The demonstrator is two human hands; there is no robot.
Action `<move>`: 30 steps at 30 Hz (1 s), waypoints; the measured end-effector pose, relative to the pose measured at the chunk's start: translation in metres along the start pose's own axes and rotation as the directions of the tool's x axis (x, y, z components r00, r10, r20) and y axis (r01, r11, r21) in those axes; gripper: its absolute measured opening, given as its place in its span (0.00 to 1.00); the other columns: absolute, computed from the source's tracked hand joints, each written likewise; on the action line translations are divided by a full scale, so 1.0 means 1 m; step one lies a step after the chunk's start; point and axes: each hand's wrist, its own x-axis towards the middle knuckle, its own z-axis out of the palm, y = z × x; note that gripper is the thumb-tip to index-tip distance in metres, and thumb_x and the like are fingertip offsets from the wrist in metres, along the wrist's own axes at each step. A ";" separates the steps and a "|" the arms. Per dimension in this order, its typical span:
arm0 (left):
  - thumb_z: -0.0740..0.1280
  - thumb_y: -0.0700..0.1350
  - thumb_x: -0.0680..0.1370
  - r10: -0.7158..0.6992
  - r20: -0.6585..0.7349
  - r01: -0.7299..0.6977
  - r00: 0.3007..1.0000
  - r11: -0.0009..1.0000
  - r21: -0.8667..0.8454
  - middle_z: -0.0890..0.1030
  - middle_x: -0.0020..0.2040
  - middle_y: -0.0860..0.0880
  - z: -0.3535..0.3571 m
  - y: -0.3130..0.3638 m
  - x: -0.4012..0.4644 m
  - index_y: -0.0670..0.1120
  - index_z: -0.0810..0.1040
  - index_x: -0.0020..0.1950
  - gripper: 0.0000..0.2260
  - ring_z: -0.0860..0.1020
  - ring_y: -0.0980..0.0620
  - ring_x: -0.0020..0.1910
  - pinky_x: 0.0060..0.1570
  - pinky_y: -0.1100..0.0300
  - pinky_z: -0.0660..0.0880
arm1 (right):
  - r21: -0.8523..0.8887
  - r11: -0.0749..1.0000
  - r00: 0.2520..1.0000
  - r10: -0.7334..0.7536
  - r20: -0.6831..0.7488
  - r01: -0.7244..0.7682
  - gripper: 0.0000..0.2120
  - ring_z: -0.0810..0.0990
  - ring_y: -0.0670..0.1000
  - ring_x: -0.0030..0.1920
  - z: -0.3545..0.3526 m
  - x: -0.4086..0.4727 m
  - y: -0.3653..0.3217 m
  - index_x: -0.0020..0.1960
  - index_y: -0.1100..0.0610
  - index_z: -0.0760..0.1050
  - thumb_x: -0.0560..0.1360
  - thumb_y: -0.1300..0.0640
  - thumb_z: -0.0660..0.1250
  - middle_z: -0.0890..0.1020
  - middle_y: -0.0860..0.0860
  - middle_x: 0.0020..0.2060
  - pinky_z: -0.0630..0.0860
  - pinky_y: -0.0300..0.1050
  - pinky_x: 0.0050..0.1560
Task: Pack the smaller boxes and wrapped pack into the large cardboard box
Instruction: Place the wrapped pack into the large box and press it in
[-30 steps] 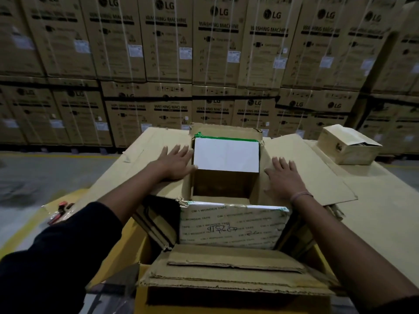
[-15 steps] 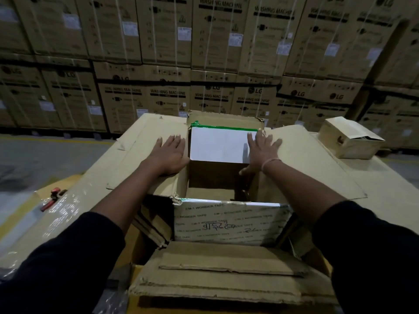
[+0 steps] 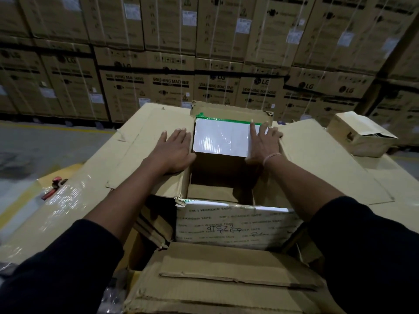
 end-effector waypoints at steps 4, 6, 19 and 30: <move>0.50 0.56 0.85 0.010 0.028 -0.010 1.000 1.000 0.002 0.41 0.84 0.43 -0.002 -0.003 -0.002 0.42 0.42 0.84 0.33 0.41 0.48 0.83 0.79 0.44 0.40 | 0.234 0.970 0.994 -0.082 0.069 0.064 0.60 0.71 0.69 0.70 -0.020 0.016 0.030 0.84 0.56 0.40 0.70 0.38 0.75 0.60 0.68 0.78 0.71 0.62 0.68; 0.50 0.56 0.85 0.012 0.035 -0.013 0.999 1.000 0.001 0.41 0.84 0.43 -0.004 -0.004 -0.003 0.42 0.42 0.84 0.33 0.41 0.48 0.83 0.79 0.44 0.40 | 0.463 0.884 0.987 -0.122 0.106 0.060 0.55 0.72 0.68 0.71 -0.036 0.027 0.051 0.84 0.59 0.41 0.74 0.44 0.75 0.61 0.68 0.79 0.73 0.57 0.69; 0.50 0.57 0.85 -0.013 0.037 0.012 0.999 1.000 0.011 0.41 0.84 0.45 -0.004 -0.004 -0.004 0.44 0.42 0.84 0.33 0.41 0.49 0.83 0.80 0.45 0.41 | 0.960 -0.028 0.887 0.374 0.270 -0.280 0.81 0.81 0.59 0.64 0.018 0.156 0.083 0.82 0.52 0.48 0.41 0.17 0.75 0.71 0.53 0.74 0.80 0.63 0.58; 0.50 0.57 0.85 -0.011 0.015 0.010 1.000 1.000 0.018 0.40 0.84 0.46 0.003 -0.006 -0.002 0.45 0.41 0.84 0.33 0.40 0.50 0.83 0.80 0.46 0.40 | 0.421 0.907 0.991 -0.079 0.104 0.028 0.41 0.62 0.65 0.76 0.015 0.091 0.036 0.81 0.52 0.59 0.76 0.42 0.74 0.61 0.59 0.78 0.68 0.62 0.72</move>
